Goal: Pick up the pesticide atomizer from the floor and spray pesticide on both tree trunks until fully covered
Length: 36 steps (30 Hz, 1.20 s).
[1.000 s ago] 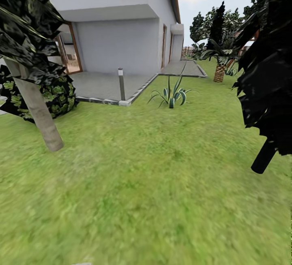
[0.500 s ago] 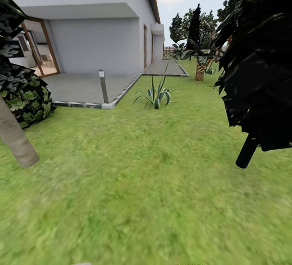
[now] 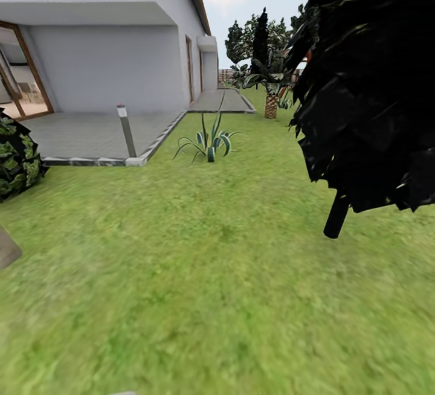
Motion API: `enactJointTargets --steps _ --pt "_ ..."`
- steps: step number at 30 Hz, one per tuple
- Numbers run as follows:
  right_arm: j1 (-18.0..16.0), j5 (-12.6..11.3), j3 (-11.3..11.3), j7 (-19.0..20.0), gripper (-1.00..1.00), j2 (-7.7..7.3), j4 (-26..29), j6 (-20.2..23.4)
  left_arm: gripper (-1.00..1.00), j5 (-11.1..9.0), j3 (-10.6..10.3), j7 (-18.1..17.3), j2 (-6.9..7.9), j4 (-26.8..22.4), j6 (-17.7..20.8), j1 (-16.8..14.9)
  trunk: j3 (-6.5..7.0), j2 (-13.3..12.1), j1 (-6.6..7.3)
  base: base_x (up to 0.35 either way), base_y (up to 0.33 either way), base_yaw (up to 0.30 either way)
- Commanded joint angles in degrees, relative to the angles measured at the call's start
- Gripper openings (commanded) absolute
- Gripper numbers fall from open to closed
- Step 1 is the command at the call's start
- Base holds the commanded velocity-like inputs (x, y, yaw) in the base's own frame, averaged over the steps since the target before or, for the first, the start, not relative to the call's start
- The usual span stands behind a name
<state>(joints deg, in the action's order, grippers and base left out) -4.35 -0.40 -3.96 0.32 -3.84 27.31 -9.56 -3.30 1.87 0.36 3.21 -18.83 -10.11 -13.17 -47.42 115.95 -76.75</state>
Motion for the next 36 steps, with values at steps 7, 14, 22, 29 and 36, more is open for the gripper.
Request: enactJointTargets --steps 7,14,22,29,36 --pt "-0.04 -0.05 -0.08 0.03 1.0 0.03 -0.06 -0.2 1.0 -0.39 -0.03 0.07 -0.04 -0.04 -0.07 -0.01 -0.05 0.02 0.01 0.0 0.0 -0.262" --pt "-0.06 -0.04 -0.08 0.03 1.0 -0.01 -0.06 -0.2 1.0 -0.38 3.79 -0.23 -0.01 -0.05 -0.14 -0.01 -0.05 0.02 0.01 0.0 0.0 -0.263" --pt "-0.05 -0.06 -0.08 0.03 1.0 0.02 -0.06 -0.2 1.0 -0.22 8.67 -0.87 -0.19 -0.04 -0.18 -0.01 -0.05 0.02 0.01 0.0 0.0 -0.263" --pt "-0.05 -0.12 -0.08 0.03 1.0 0.04 -0.06 -0.2 1.0 0.28 8.48 -0.97 -0.34 -0.07 -0.25 -0.01 -0.05 0.02 0.01 0.0 0.0 -0.263" --pt "-0.05 -0.13 -0.04 0.03 1.0 0.06 -0.05 -0.2 1.0 0.39 8.33 -0.97 -0.37 -0.07 -0.24 -0.01 -0.05 0.02 0.01 0.026 0.063 -0.264"
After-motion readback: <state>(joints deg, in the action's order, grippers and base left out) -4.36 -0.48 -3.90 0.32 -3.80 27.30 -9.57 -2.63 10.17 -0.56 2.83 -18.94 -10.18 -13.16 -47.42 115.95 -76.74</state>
